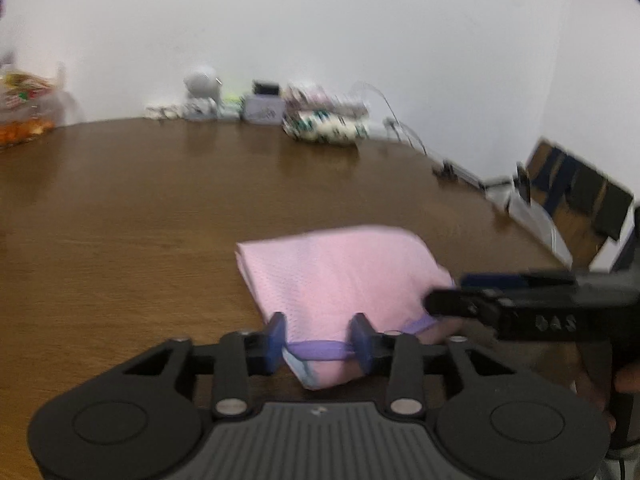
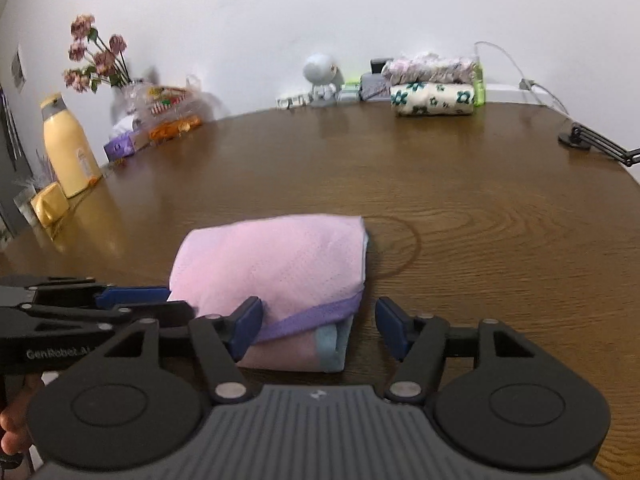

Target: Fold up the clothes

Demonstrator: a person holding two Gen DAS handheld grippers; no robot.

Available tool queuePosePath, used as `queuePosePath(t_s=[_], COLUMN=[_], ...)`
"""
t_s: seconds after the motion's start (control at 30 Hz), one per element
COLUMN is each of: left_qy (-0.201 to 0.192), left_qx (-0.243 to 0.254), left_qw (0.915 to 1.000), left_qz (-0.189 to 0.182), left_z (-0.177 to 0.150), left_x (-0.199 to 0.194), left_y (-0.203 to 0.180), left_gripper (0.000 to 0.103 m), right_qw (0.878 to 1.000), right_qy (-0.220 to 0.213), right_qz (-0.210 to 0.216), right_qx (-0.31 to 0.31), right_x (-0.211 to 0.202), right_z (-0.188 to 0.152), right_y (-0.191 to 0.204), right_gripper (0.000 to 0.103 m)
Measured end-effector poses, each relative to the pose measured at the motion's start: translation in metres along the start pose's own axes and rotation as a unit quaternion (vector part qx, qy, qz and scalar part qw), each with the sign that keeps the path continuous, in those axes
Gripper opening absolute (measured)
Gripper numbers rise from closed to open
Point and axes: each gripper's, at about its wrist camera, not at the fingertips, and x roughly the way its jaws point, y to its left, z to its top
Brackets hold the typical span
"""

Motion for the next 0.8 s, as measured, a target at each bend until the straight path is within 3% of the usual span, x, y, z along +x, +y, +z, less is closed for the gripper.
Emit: queuePosePath(t_s=[0.03, 0.13, 0.17, 0.27, 0.37, 0.4, 0.53, 0.63, 0.8], left_qy=[-0.006, 0.015, 0.017, 0.019, 0.016, 0.013, 0.013, 0.020, 0.031], left_qx=[-0.011, -0.023, -0.016, 0.008, -0.014, -0.023, -0.028, -0.026, -0.002], left_qw=[0.9999, 0.9992, 0.9996, 0.9994, 0.9995, 0.9994, 0.9995, 0.9995, 0.9994], left_qz=[-0.003, -0.028, -0.018, 0.026, 0.025, 0.022, 0.007, 0.005, 0.012], left_z=[0.000, 0.000, -0.001, -0.005, 0.001, 0.004, 0.016, 0.020, 0.016], left_x=[-0.001, 0.007, 0.011, 0.021, 0.017, 0.015, 0.023, 0.034, 0.042], left_y=[0.005, 0.011, 0.009, 0.004, 0.008, 0.010, 0.011, 0.005, -0.004], left_gripper=[0.059, 0.059, 0.059, 0.061, 0.058, 0.058, 0.058, 0.051, 0.033], right_qw=[1.000, 1.000, 1.000, 1.000, 0.998, 0.997, 0.999, 0.999, 0.998], right_qy=[-0.005, -0.003, 0.004, 0.007, 0.008, 0.007, -0.025, -0.028, -0.010], right_qz=[0.002, 0.005, 0.004, -0.002, -0.018, -0.020, 0.012, 0.010, 0.031], right_qx=[-0.004, -0.018, -0.018, -0.031, -0.067, -0.077, -0.040, 0.022, 0.052], right_x=[-0.003, 0.000, 0.003, 0.005, -0.002, -0.006, -0.023, -0.010, 0.014], right_z=[-0.001, -0.006, -0.009, -0.018, -0.024, -0.024, -0.011, 0.005, 0.009], right_y=[0.002, 0.010, 0.012, 0.021, 0.034, 0.038, 0.025, 0.004, -0.008], right_gripper=[0.064, 0.057, 0.049, 0.044, 0.042, 0.043, 0.074, 0.076, 0.075])
